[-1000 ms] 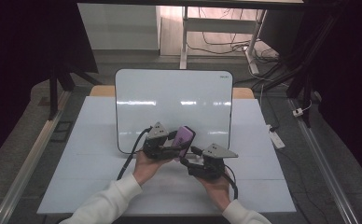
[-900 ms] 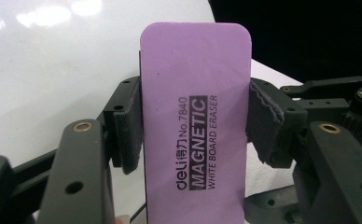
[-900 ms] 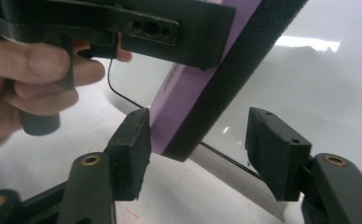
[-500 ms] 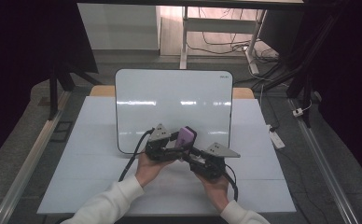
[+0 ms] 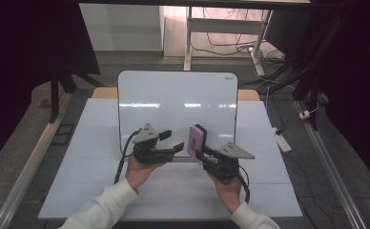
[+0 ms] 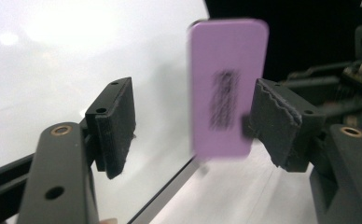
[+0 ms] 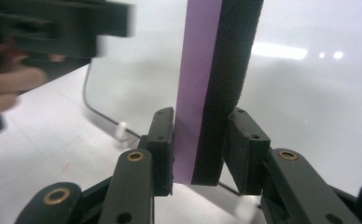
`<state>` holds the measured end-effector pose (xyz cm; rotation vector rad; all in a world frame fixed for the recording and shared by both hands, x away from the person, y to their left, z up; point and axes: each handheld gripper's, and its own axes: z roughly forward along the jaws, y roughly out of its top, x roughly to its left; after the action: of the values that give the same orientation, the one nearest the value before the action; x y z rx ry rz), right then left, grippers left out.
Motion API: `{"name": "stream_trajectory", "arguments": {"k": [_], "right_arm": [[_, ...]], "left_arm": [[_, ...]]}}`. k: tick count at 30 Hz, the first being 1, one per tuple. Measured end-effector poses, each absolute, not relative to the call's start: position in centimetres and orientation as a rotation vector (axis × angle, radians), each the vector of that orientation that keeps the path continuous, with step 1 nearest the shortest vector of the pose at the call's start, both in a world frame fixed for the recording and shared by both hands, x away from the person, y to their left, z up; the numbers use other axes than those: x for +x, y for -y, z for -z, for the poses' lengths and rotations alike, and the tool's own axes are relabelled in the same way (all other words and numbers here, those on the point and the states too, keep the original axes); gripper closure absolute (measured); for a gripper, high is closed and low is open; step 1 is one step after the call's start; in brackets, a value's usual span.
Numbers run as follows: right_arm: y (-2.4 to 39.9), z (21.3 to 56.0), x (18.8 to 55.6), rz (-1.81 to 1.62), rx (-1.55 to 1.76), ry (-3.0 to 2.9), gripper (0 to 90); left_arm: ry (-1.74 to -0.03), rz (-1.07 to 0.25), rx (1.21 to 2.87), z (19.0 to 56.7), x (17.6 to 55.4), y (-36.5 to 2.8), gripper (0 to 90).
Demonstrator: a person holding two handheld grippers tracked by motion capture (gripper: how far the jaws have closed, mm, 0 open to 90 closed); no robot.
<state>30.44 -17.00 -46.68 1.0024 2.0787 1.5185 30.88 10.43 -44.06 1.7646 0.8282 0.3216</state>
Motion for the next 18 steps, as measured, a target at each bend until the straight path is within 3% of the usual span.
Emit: {"name": "stream_trajectory", "arguments": {"k": [18], "right_arm": [[22.1,40.1,33.5,-1.399,1.113,-1.874,64.3]], "left_arm": [[-1.030,-0.367,1.792,47.0,26.9,-20.2,31.7]]}}
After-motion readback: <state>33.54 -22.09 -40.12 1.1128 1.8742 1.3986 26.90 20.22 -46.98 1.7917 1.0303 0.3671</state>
